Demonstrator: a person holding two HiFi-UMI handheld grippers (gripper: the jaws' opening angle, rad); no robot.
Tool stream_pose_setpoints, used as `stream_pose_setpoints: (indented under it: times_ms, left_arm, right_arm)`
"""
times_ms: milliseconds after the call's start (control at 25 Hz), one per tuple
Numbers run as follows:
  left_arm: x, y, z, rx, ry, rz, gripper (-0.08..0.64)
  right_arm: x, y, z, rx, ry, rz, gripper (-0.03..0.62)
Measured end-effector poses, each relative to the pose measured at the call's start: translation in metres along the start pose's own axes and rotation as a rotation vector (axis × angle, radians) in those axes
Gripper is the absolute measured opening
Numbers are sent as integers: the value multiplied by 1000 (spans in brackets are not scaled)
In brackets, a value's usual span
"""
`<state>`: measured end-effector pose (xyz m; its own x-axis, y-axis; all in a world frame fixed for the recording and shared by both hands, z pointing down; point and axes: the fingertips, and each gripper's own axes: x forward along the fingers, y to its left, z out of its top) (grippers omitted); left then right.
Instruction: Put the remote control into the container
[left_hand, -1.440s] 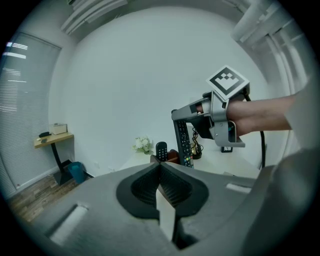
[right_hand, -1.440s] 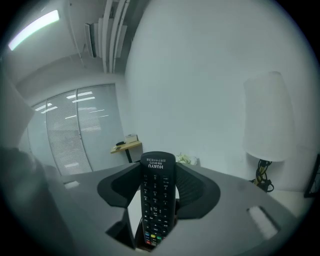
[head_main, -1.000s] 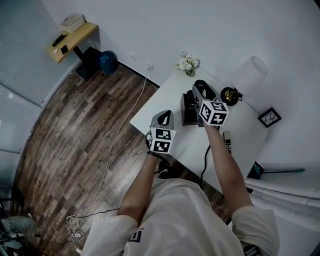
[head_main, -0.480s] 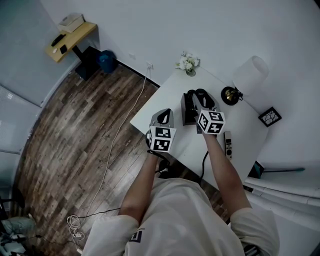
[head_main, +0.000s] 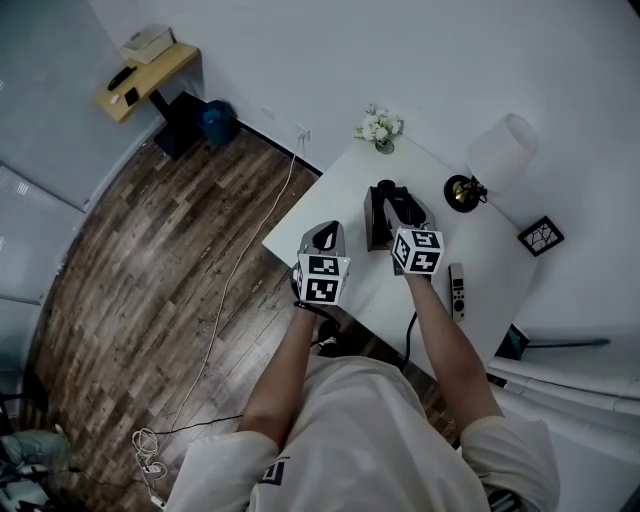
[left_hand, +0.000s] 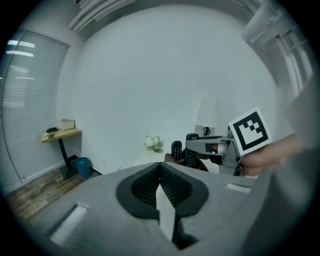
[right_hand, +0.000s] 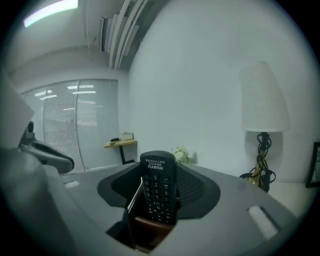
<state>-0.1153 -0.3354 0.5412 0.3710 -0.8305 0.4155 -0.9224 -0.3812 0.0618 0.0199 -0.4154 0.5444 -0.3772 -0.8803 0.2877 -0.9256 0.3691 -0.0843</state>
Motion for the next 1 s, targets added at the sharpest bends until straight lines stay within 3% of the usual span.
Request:
stream_pose_setpoints:
  times_ms: [160, 240, 400, 640, 760, 1000]
  left_arm:
    - [0, -3, 2, 2, -6, 4, 5]
    - [-1, -5, 2, -12, -2, 8, 5]
    - [-3, -16, -2, -8, 2, 7, 5]
    - [-8, -44, 4, 2, -13, -12, 5]
    - [-13, -59, 1, -40, -8, -4, 5]
    - [-22, -87, -7, -38, 5, 17, 5]
  right_arm:
    - [1, -1, 2, 10, -3, 3, 222]
    - [-1, 1, 5, 5, -5, 12, 275]
    - [-12, 5, 11, -14, -11, 33, 309]
    - [-48, -4, 13, -25, -11, 21, 301]
    - [-68, -3, 1, -59, 33, 39, 284]
    - [-105, -8, -26, -49, 90, 35, 257]
